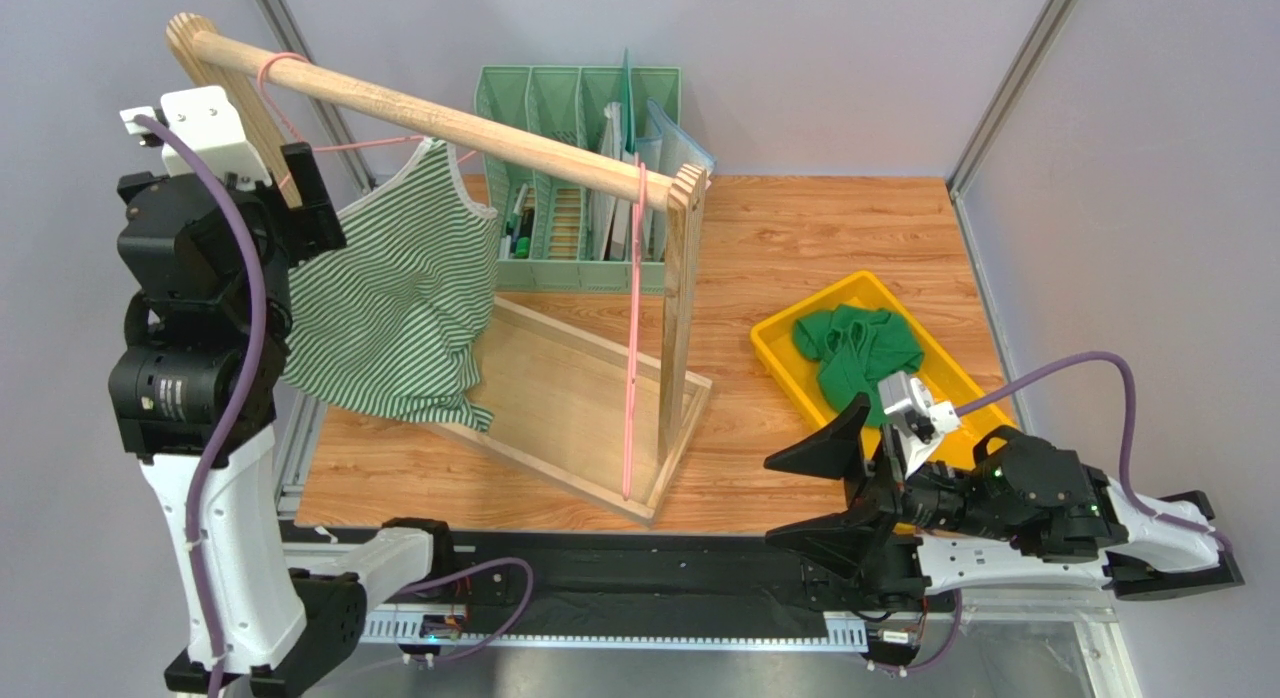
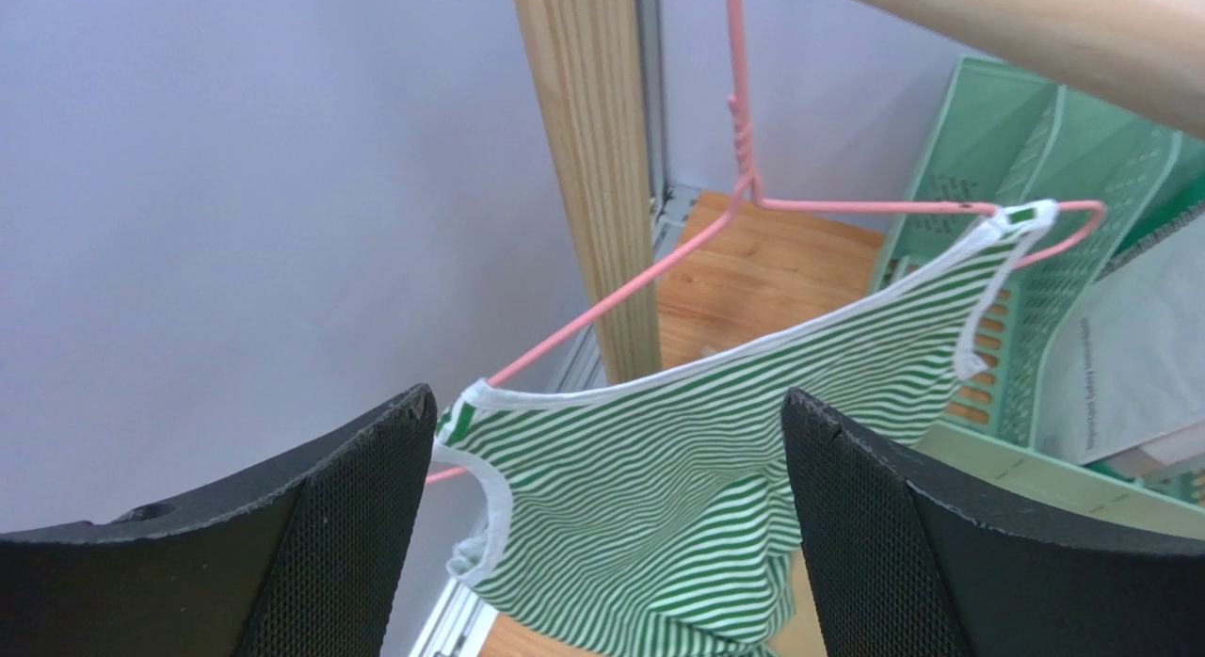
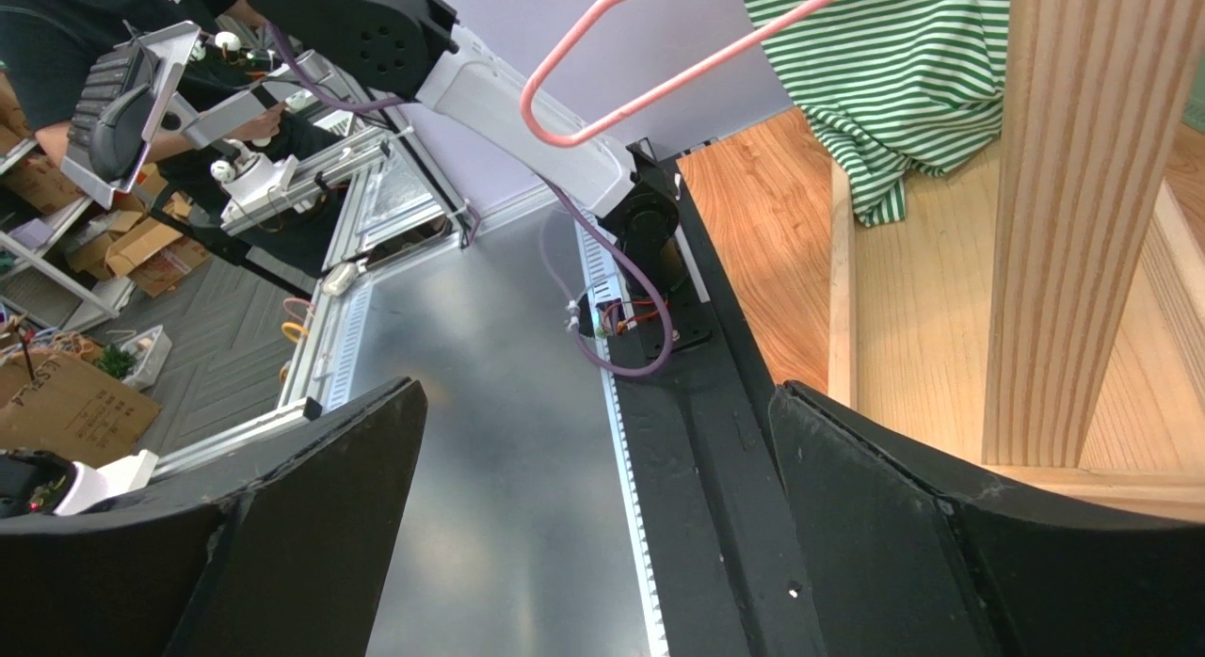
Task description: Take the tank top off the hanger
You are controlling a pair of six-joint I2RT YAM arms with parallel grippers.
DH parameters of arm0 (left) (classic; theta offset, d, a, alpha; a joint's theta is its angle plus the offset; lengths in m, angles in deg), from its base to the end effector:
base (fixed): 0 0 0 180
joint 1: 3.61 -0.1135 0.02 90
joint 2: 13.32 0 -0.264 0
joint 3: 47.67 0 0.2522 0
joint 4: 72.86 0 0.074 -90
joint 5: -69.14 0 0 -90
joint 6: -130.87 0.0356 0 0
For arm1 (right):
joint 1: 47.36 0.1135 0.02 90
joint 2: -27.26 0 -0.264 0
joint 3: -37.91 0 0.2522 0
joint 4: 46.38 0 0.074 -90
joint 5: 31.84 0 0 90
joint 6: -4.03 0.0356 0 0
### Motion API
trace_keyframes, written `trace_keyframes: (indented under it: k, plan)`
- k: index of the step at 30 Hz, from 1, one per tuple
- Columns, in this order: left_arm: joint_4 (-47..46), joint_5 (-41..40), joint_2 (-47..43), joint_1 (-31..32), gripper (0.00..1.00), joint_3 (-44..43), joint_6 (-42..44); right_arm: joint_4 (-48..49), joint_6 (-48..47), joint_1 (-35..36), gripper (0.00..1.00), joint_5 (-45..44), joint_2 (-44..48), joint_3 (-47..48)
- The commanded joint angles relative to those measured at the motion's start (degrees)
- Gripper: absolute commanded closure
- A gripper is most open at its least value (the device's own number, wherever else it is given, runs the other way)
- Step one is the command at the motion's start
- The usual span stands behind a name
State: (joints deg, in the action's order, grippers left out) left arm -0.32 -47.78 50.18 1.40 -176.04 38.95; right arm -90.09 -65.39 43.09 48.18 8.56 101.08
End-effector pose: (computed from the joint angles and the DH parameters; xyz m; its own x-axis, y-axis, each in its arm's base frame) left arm 0.1151 0.0061 0.5640 -0.1205 -0.0194 -0.9925 -0.3734 0.9273 0.0272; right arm 0.0057 0.0590 0.3763 -0.3468 0.0706 -0.9353 -0.9232 0.1503 0.3536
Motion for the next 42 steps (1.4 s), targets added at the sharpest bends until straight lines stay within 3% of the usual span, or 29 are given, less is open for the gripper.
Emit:
trace_keyframes:
  k: [1, 5, 9, 26, 38, 42]
  plan:
    - [-3.23, 6.69, 1.71, -4.66, 0.05, 1.4, 5.25, -4.4, -1.68, 0.16, 0.0, 0.93, 3.84, 1.04]
    - [-4.64, 12.24, 2.94, -10.11, 0.06, 1.84, 7.52, -7.31, -1.68, 0.16, 0.0, 0.4, 6.83, 2.36]
    - [-5.52, 9.09, 5.57, -11.08, 0.08, 2.28, 10.08, -9.42, -1.68, 0.16, 0.0, 0.92, 9.2, 3.94]
    - [-25.55, 0.46, 1.71, -12.05, 0.11, 22.32, 15.18, -11.97, -3.97, 0.16, 0.0, 2.42, 9.12, 5.08]
    - [-21.7, 6.17, 0.74, -12.05, 0.44, 23.46, 11.23, -11.88, -3.97, 0.16, 0.0, 1.19, 8.85, 5.26]
    - [-20.03, 8.01, 0.48, -11.96, 0.63, 22.85, 9.13, -11.88, -4.05, 0.16, 0.0, 1.28, 8.59, 5.17]
